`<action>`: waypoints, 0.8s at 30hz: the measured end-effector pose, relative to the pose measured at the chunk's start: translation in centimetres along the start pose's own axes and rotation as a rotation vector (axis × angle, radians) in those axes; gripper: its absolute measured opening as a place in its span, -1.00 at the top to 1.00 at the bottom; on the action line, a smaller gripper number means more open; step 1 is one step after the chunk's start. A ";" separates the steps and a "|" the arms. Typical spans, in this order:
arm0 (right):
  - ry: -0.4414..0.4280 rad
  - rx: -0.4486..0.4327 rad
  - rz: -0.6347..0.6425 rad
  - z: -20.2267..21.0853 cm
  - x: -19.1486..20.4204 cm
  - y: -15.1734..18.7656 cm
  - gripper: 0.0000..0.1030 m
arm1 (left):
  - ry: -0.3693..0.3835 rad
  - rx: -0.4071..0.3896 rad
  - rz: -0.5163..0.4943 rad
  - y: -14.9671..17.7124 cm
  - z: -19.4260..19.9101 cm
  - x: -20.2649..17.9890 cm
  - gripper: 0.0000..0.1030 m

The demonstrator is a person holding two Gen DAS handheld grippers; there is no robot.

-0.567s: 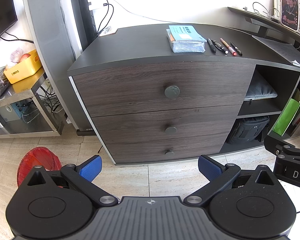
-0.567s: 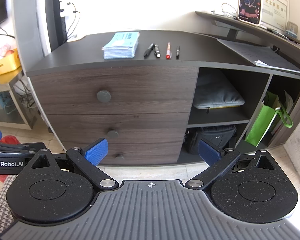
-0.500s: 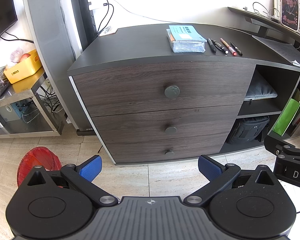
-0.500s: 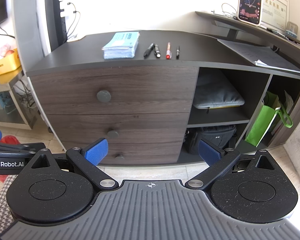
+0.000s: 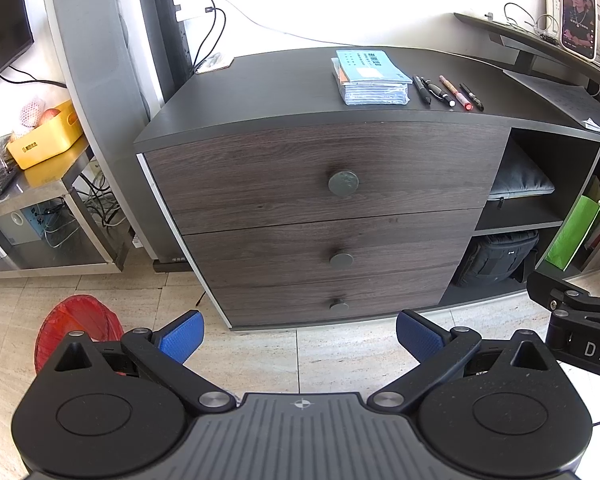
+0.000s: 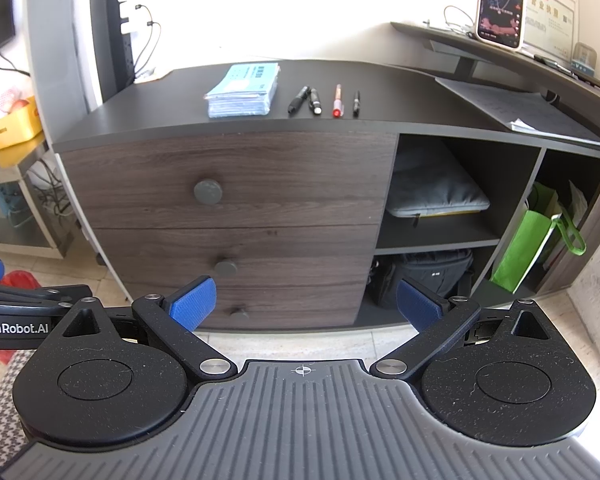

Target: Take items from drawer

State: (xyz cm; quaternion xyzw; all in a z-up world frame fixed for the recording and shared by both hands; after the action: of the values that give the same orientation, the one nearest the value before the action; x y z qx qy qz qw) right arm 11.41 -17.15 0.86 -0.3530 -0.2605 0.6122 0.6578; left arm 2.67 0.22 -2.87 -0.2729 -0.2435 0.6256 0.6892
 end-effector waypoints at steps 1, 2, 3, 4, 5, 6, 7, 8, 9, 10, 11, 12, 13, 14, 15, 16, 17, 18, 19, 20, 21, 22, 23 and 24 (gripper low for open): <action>0.000 0.000 0.000 -0.1 0.0 -0.1 -0.94 | 0.000 0.000 0.000 0.0 0.0 0.0 -0.98; 0.000 0.000 0.000 -0.1 -0.1 -0.1 -0.94 | 0.000 0.001 -0.001 0.0 0.0 0.0 -0.98; 0.000 0.000 0.000 -0.1 -0.2 -0.1 -0.94 | 0.000 0.001 -0.001 0.0 0.0 0.0 -0.98; 0.000 0.001 0.000 -0.1 -0.1 0.0 -0.94 | 0.000 0.001 -0.002 0.0 0.0 0.0 -0.98; 0.000 0.001 0.000 -0.1 -0.1 0.0 -0.94 | 0.000 0.001 -0.002 0.0 0.0 0.0 -0.98; 0.000 0.001 0.000 -0.1 -0.1 0.0 -0.94 | 0.000 0.001 -0.003 0.0 0.0 0.0 -0.98; -0.001 0.001 0.000 -0.2 -0.1 0.0 -0.94 | 0.000 0.001 -0.004 0.0 0.0 0.0 -0.98; -0.001 0.001 -0.001 -0.2 -0.1 -0.1 -0.94 | 0.001 0.001 -0.004 0.0 0.0 0.1 -0.98; 0.000 0.001 -0.001 -0.2 -0.1 -0.1 -0.94 | 0.000 0.002 -0.004 0.0 0.0 0.0 -0.98; -0.001 0.001 -0.001 -0.2 -0.1 -0.1 -0.94 | 0.000 0.002 -0.004 0.0 0.0 0.0 -0.98; -0.001 0.002 -0.001 -0.2 -0.1 -0.1 -0.94 | 0.000 0.003 -0.004 -0.1 0.0 0.0 -0.98; -0.001 0.002 -0.001 -0.2 -0.1 0.0 -0.94 | 0.000 0.003 -0.004 -0.1 0.0 0.0 -0.98; -0.001 0.002 -0.001 -0.2 0.0 0.0 -0.94 | 0.000 0.004 -0.005 -0.1 0.0 0.0 -0.98; -0.001 0.002 -0.002 -0.2 0.0 0.0 -0.94 | 0.001 0.004 -0.005 -0.1 -0.1 0.0 -0.98; -0.001 0.002 -0.002 -0.2 0.0 0.0 -0.94 | 0.001 0.004 -0.005 -0.1 -0.1 0.0 -0.98; -0.001 0.002 -0.002 -0.2 0.1 0.0 -0.94 | 0.001 0.004 -0.005 -0.1 -0.1 0.0 -0.98; -0.001 0.003 -0.002 -0.1 0.1 0.1 -0.94 | 0.001 0.004 -0.005 -0.1 -0.1 0.0 -0.98; -0.001 0.003 -0.003 -0.2 0.1 0.0 -0.94 | 0.000 0.004 -0.005 -0.1 -0.1 0.0 -0.98; -0.001 0.004 -0.003 -0.2 0.0 0.0 -0.94 | 0.000 0.004 -0.006 -0.1 -0.1 0.0 -0.98; -0.001 0.004 -0.004 -0.3 -0.1 -0.1 -0.94 | 0.002 0.005 -0.005 -0.2 0.0 0.1 -0.98; -0.001 0.004 -0.004 -0.3 -0.1 -0.1 -0.94 | 0.002 0.005 -0.005 -0.2 0.0 0.1 -0.98; -0.001 0.003 -0.004 -0.3 -0.1 -0.1 -0.94 | 0.002 0.005 -0.005 -0.2 0.0 0.1 -0.98; -0.001 0.003 -0.004 -0.3 0.0 -0.1 -0.94 | 0.002 0.005 -0.005 -0.2 0.0 0.1 -0.98; -0.001 0.003 -0.004 -0.2 0.0 -0.1 -0.94 | 0.002 0.005 -0.005 -0.2 0.0 0.1 -0.98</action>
State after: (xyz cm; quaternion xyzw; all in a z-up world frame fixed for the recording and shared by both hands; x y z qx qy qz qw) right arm 11.64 -17.19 0.78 -0.3512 -0.2606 0.6116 0.6593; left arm 2.82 0.34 -2.79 -0.2709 -0.2420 0.6242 0.6917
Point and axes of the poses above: each gripper's, at about its wrist camera, not at the fingertips, and z roughly against the way its jaws point, x to its left, y to its underside, the point moved 4 cm from there along -z, roughly the way its jaws point, and after that the axes turned 8 degrees about y, right-handed, at the moved point
